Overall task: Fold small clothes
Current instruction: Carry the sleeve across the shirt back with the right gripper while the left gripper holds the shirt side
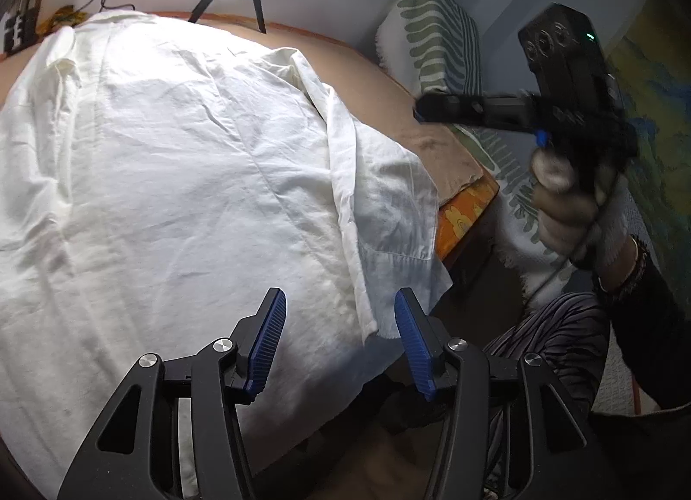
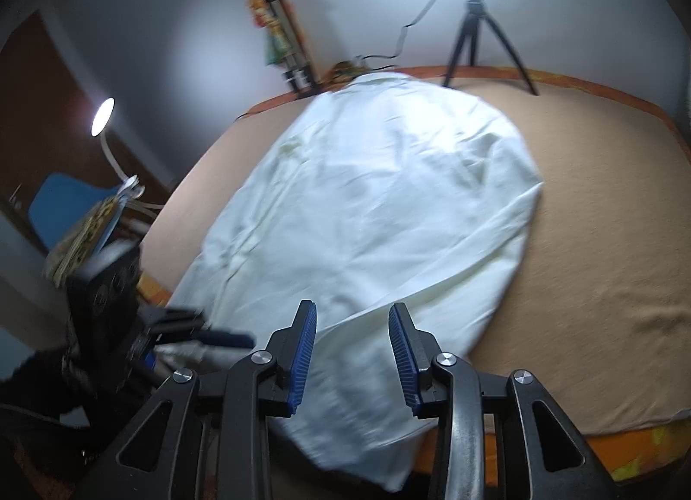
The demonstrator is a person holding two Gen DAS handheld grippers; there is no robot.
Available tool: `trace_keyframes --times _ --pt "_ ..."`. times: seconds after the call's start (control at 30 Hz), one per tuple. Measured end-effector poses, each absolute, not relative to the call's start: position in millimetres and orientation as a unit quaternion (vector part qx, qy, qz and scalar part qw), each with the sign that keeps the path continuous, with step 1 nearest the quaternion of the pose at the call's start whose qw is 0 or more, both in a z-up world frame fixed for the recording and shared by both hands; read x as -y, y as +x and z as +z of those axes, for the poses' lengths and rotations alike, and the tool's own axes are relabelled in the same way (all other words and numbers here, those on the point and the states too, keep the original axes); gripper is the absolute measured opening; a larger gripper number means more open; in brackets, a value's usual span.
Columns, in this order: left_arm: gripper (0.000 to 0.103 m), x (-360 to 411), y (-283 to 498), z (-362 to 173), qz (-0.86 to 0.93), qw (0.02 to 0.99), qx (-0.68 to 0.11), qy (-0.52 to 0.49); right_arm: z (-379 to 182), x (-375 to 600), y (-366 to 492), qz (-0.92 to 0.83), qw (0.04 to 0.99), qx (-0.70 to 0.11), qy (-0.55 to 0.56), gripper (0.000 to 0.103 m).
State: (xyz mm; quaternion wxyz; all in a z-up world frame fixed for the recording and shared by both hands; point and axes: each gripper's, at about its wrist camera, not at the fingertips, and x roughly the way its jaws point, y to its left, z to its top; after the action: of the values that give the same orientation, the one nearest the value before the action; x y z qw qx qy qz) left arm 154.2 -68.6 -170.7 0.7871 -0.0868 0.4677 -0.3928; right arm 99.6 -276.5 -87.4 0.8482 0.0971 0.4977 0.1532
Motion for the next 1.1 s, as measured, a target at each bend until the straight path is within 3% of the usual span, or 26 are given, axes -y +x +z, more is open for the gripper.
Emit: trace_keyframes --times 0.1,0.37,0.43,0.47,0.53,0.63,0.67,0.9,1.0,1.1 --pt "0.051 71.9 161.1 -175.0 -0.381 0.792 -0.468 -0.096 -91.4 307.2 129.2 0.114 0.851 -0.501 0.107 0.047" --pt "0.047 75.2 168.1 -187.8 -0.404 0.778 -0.458 -0.149 -127.4 374.8 214.8 0.052 0.831 -0.524 0.177 0.047" --pt "0.027 76.3 167.6 -188.0 -0.408 0.776 -0.456 -0.153 -139.1 386.5 229.5 0.037 0.826 -0.527 0.194 0.047" --pt "0.024 76.3 166.3 -187.1 -0.406 0.779 -0.453 -0.151 -145.4 392.3 235.7 0.031 0.823 -0.528 0.207 0.047" --pt "0.009 75.9 163.1 -186.2 -0.4 0.788 -0.445 -0.15 -154.6 400.6 243.6 0.028 0.815 -0.532 0.229 0.047" --pt "0.005 73.5 155.9 -187.5 -0.399 0.79 -0.439 -0.157 -167.3 403.6 252.7 0.034 0.802 -0.543 0.247 0.046" --pt "0.005 72.9 153.0 -188.2 -0.399 0.79 -0.438 -0.155 -171.7 402.7 255.8 0.039 0.796 -0.55 0.249 0.045" --pt "0.004 70.3 149.9 -186.5 -0.396 0.793 -0.437 -0.154 -177.9 407.6 259.1 0.012 0.788 -0.548 0.28 0.003" --pt "0.004 70.5 150.0 -183.6 -0.397 0.798 -0.428 -0.147 -165.9 406.8 256.7 -0.003 0.802 -0.535 0.268 0.0" --pt "0.015 73.0 159.7 -188.3 -0.387 0.788 -0.451 -0.159 -150.8 400.6 256.8 -0.011 0.816 -0.522 0.247 0.0"
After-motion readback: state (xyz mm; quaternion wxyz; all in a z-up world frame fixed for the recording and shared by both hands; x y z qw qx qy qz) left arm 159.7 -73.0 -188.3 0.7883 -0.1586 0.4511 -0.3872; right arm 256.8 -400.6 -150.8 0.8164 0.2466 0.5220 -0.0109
